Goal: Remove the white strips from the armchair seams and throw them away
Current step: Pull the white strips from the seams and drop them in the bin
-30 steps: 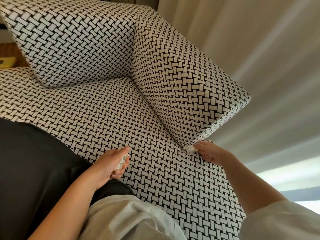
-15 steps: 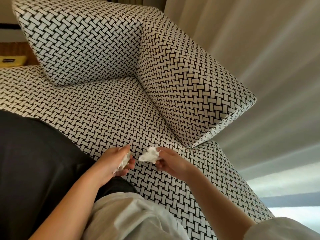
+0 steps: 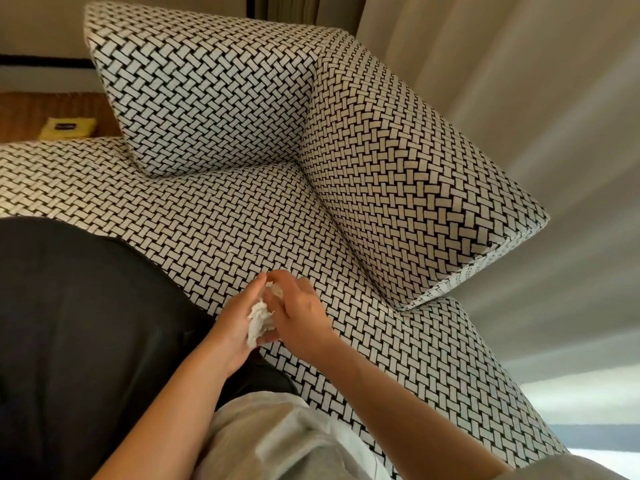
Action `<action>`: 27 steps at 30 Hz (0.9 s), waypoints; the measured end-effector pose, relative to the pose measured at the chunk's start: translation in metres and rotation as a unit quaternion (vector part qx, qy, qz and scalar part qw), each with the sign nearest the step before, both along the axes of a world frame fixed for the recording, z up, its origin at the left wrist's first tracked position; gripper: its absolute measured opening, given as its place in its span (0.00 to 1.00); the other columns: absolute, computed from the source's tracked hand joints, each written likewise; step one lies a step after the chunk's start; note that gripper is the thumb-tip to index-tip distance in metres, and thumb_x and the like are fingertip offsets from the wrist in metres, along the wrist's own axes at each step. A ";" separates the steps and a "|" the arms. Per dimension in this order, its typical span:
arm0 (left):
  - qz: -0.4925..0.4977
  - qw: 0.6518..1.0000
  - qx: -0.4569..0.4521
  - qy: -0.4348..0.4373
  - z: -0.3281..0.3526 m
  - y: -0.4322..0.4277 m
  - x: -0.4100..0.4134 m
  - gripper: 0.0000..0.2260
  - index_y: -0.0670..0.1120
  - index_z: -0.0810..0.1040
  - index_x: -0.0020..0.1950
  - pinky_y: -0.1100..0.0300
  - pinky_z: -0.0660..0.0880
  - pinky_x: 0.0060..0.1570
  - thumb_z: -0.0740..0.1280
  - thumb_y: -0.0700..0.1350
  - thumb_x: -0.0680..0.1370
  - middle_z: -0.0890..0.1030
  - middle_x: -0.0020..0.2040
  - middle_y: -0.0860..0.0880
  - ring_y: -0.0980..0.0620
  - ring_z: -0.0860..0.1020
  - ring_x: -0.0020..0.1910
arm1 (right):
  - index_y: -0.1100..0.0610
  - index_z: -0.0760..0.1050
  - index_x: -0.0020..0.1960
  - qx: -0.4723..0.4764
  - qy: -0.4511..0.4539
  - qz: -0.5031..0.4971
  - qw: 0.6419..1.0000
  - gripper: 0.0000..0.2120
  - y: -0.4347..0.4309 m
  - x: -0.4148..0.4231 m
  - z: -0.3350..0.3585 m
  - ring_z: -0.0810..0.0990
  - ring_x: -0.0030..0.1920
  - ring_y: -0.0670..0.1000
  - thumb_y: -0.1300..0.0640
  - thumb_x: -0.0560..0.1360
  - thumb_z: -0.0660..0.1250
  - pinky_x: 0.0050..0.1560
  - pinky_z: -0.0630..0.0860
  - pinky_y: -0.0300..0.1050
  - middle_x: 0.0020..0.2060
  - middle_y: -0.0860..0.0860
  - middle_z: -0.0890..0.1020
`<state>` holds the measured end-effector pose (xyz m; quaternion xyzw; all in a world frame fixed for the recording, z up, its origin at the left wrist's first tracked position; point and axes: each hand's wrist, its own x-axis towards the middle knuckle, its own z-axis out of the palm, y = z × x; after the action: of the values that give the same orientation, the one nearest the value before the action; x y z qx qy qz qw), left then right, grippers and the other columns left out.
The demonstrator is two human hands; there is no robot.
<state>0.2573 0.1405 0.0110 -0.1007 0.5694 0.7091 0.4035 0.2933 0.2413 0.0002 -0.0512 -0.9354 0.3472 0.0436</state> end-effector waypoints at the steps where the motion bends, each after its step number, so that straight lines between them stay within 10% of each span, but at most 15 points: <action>1: 0.027 1.000 -0.009 0.008 0.002 -0.001 -0.001 0.18 0.44 0.79 0.48 0.58 0.75 0.33 0.56 0.55 0.79 0.83 0.40 0.44 0.50 0.80 0.39 | 0.59 0.69 0.63 0.010 0.024 0.001 1.000 0.19 -0.003 -0.003 -0.002 0.72 0.55 0.53 0.51 0.78 0.52 0.56 0.72 0.50 0.54 0.55 0.77; 9: 0.228 0.971 -0.025 0.072 0.034 -0.036 -0.037 0.08 0.44 0.75 0.45 0.59 0.72 0.31 0.60 0.44 0.80 0.78 0.36 0.46 0.50 0.76 0.33 | 0.57 0.75 0.60 -0.072 0.132 0.020 0.988 0.12 -0.045 -0.049 0.019 0.72 0.51 0.49 0.58 0.77 0.61 0.53 0.73 0.42 0.46 0.38 0.70; 12: 0.278 0.954 -0.024 0.112 0.053 -0.074 -0.054 0.08 0.42 0.75 0.48 0.59 0.73 0.32 0.60 0.44 0.80 0.78 0.38 0.45 0.51 0.77 0.34 | 0.58 0.75 0.57 -0.111 0.143 0.064 0.981 0.10 -0.079 -0.076 0.041 0.74 0.47 0.48 0.62 0.77 0.61 0.48 0.71 0.27 0.48 0.47 0.74; 22: 0.380 0.917 -0.035 0.115 0.086 -0.178 -0.076 0.08 0.46 0.74 0.43 0.69 0.68 0.19 0.58 0.41 0.80 0.76 0.30 0.49 0.58 0.72 0.19 | 0.60 0.73 0.49 -0.150 0.158 0.169 0.961 0.06 -0.183 -0.126 0.069 0.70 0.40 0.40 0.61 0.79 0.57 0.42 0.67 0.29 0.44 0.49 0.72; 27: 0.416 0.900 -0.053 0.118 0.082 -0.230 -0.078 0.09 0.46 0.75 0.41 0.67 0.67 0.22 0.58 0.39 0.79 0.75 0.32 0.49 0.55 0.71 0.27 | 0.62 0.73 0.45 -0.138 0.151 0.232 0.951 0.07 -0.237 -0.145 0.069 0.70 0.40 0.46 0.61 0.78 0.59 0.40 0.63 0.35 0.40 0.49 0.72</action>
<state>0.1789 -0.0896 0.0928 -0.2653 0.5554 0.7882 -0.0045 0.1487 0.0040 0.0696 0.2145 -0.8468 0.4773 0.0955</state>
